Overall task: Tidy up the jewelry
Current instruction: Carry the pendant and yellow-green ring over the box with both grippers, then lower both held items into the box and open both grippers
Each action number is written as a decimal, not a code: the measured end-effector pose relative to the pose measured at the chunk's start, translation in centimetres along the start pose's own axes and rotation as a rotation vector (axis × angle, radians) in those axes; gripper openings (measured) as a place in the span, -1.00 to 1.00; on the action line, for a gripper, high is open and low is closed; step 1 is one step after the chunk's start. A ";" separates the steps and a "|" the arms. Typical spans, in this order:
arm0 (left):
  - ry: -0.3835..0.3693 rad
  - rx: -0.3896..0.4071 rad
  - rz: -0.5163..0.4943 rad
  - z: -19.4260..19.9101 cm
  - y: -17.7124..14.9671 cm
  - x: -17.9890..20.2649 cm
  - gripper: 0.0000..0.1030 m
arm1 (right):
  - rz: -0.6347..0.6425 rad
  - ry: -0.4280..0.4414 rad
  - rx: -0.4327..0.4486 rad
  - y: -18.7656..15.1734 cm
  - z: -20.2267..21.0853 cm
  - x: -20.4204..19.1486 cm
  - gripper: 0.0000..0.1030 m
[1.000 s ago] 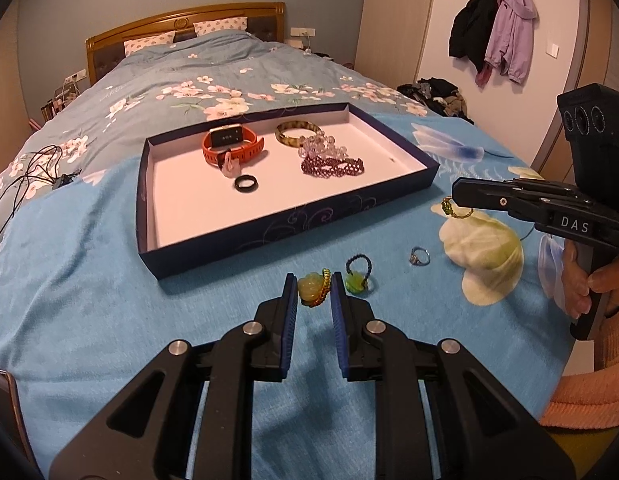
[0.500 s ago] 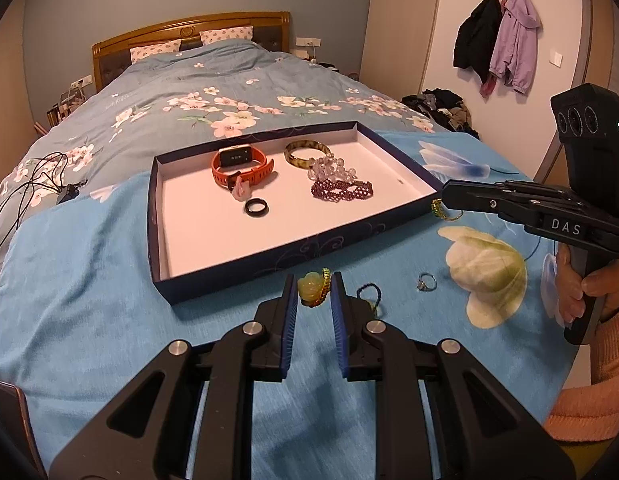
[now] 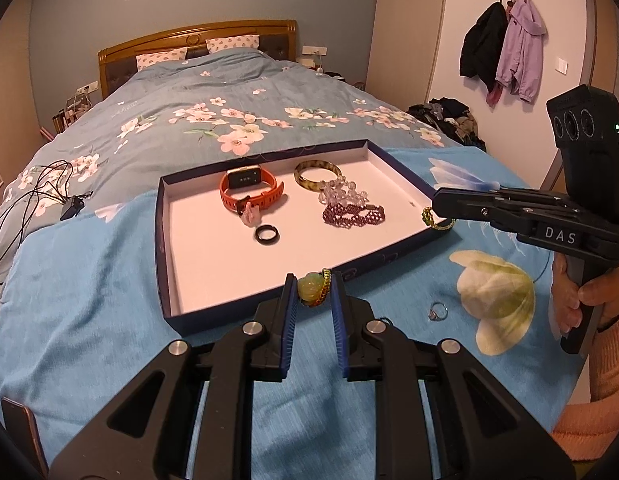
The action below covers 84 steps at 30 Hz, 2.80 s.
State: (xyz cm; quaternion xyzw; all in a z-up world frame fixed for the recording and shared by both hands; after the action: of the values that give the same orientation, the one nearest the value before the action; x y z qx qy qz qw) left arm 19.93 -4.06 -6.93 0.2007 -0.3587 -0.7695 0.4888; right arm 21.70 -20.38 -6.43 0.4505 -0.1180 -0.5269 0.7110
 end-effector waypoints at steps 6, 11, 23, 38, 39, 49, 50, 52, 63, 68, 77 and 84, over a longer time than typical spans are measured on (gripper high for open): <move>0.011 0.008 0.009 -0.4 0.7 -0.4 -0.67 | -0.021 0.011 0.000 0.5 -0.4 0.5 -0.98; 0.018 0.008 0.014 -0.9 1.2 -0.8 -0.67 | -0.029 0.012 -0.004 0.9 -1.1 0.9 -0.98; 0.038 -0.003 0.028 -2.4 1.9 -1.4 -0.67 | -0.034 0.001 -0.022 1.4 -2.5 1.5 -0.98; 0.042 -0.016 0.033 -3.5 2.3 -1.8 -0.67 | -0.035 -0.006 -0.037 1.8 -3.5 1.9 -0.98; 0.042 -0.015 0.034 -3.4 2.3 -1.8 -0.67 | -0.035 -0.006 -0.037 1.8 -3.5 1.9 -0.98; 0.043 -0.027 0.035 -4.3 2.6 -1.9 -0.67 | -0.034 -0.004 -0.051 1.9 -4.3 2.2 -0.98; 0.044 -0.028 0.034 -4.4 2.6 -1.9 -0.67 | -0.033 -0.005 -0.052 1.9 -4.4 2.2 -0.98; 0.046 -0.030 0.035 -4.6 2.6 -2.0 -0.67 | -0.034 -0.004 -0.053 2.0 -4.4 2.2 -0.98; 0.051 -0.047 0.047 -5.4 2.7 -2.2 -0.67 | -0.038 -0.012 -0.067 1.8 -5.1 2.5 -0.98; 0.055 -0.053 0.048 -5.7 2.7 -2.3 -0.67 | -0.046 -0.015 -0.075 1.7 -5.3 2.8 -0.98; 0.056 -0.061 0.052 -6.1 2.6 -2.4 -0.67 | -0.056 -0.020 -0.084 1.7 -5.7 3.1 -0.98; 0.056 -0.074 0.054 -6.8 2.6 -2.6 -0.67 | -0.065 -0.021 -0.097 1.4 -6.0 3.3 -0.98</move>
State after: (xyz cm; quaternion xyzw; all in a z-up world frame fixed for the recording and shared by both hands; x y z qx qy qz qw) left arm 27.15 -4.84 -9.64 0.1942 -0.3213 -0.7628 0.5264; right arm 27.87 -20.04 -9.80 0.4137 -0.0852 -0.5596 0.7130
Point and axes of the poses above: each gripper's, at about its wrist camera, not at the fingertips, and z roughly against the way its jaws point, x to its right, y to its top, the point moved 5 cm from there along -z, roughly the way its jaws point, and after that the axes turned 2 degrees about -z, right-handed, at the moved point
